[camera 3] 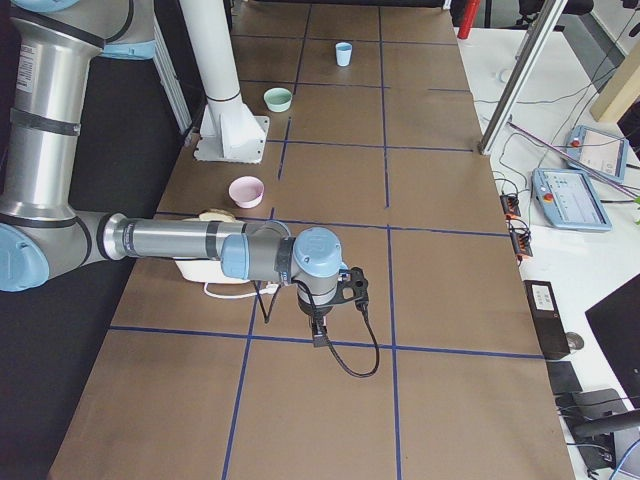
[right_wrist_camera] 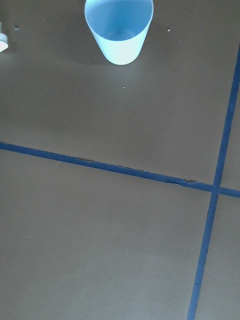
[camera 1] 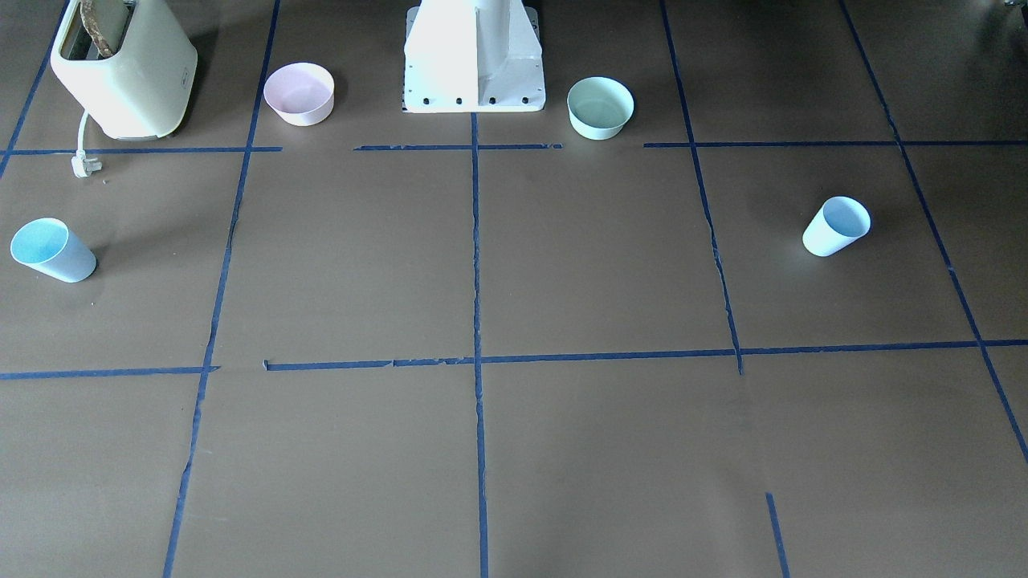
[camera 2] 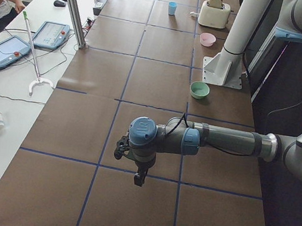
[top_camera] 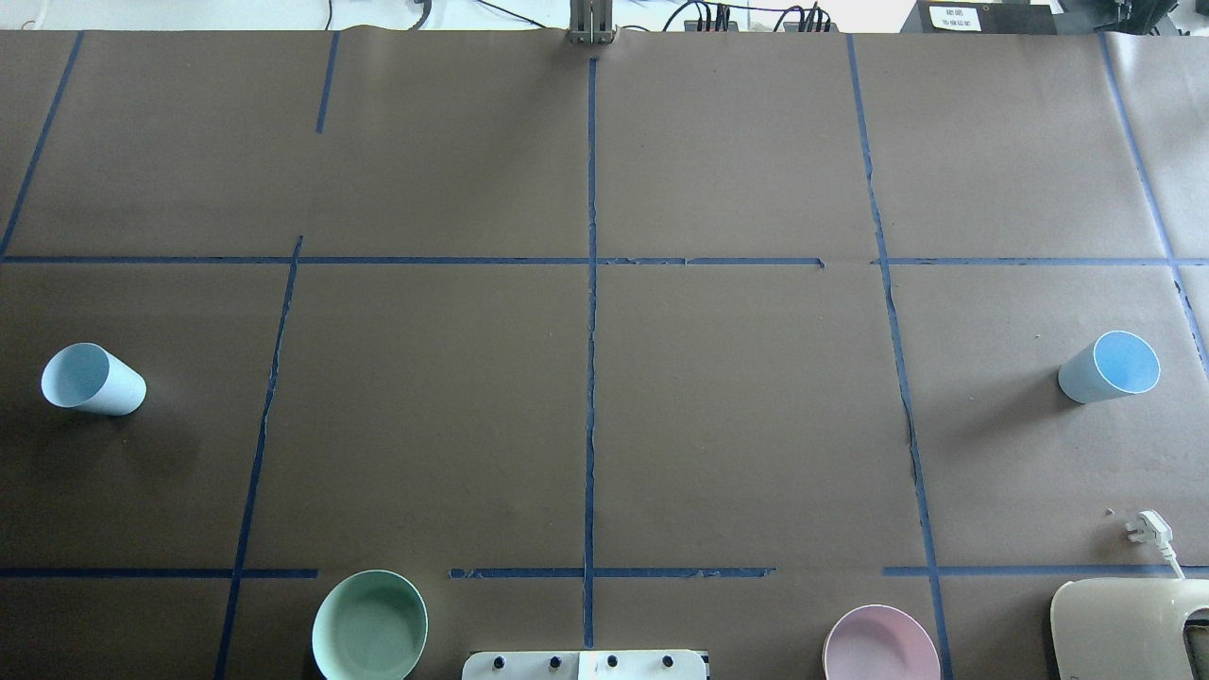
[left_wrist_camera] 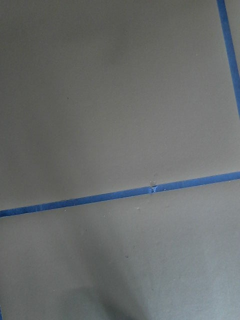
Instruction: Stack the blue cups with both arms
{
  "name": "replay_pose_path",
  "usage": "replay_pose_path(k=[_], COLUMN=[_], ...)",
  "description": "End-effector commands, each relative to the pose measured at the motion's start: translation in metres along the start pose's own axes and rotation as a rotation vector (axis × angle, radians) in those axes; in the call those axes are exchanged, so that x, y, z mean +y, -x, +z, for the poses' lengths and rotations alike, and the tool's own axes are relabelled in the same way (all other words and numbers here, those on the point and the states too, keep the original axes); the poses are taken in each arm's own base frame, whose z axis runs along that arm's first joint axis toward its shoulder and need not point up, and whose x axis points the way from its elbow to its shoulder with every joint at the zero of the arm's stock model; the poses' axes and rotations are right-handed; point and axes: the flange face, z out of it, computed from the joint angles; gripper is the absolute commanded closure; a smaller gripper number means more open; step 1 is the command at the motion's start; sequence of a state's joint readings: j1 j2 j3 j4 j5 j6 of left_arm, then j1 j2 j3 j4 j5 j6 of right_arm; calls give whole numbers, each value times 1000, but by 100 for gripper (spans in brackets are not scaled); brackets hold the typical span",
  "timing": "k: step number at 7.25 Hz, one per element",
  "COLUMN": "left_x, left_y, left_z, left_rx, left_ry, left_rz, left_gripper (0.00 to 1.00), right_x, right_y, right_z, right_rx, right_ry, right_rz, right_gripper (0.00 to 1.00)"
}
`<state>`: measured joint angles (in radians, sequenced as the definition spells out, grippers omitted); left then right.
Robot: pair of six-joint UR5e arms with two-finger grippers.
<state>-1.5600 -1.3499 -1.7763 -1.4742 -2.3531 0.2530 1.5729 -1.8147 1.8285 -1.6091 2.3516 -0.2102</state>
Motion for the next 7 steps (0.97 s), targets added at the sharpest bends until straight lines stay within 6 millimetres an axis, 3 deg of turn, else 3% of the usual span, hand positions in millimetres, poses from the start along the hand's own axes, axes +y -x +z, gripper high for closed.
replay_pose_path(k=[1,4,5,6,7], left_x=[0,-13,-57,-90,-93], left_y=[0,-9,-29,-43,-49], left_z=[0,-9,-39,-59,-63], left_rx=[0,-2,-21,-35,-28], left_ry=[0,-24,-112,-175,-185], left_rz=[2,30,118,182,163], left_gripper=[0,0,0,0,0], right_x=[0,-7,-10,-12,-12], right_y=[0,6,8,10,10], right_z=[0,-1,-1,-2,-1], right_rx=[0,-1,-1,0,1], right_ry=[0,-3,-3,-4,-2], right_rz=[1,1,-5,-9,-11], right_gripper=[0,0,0,0,0])
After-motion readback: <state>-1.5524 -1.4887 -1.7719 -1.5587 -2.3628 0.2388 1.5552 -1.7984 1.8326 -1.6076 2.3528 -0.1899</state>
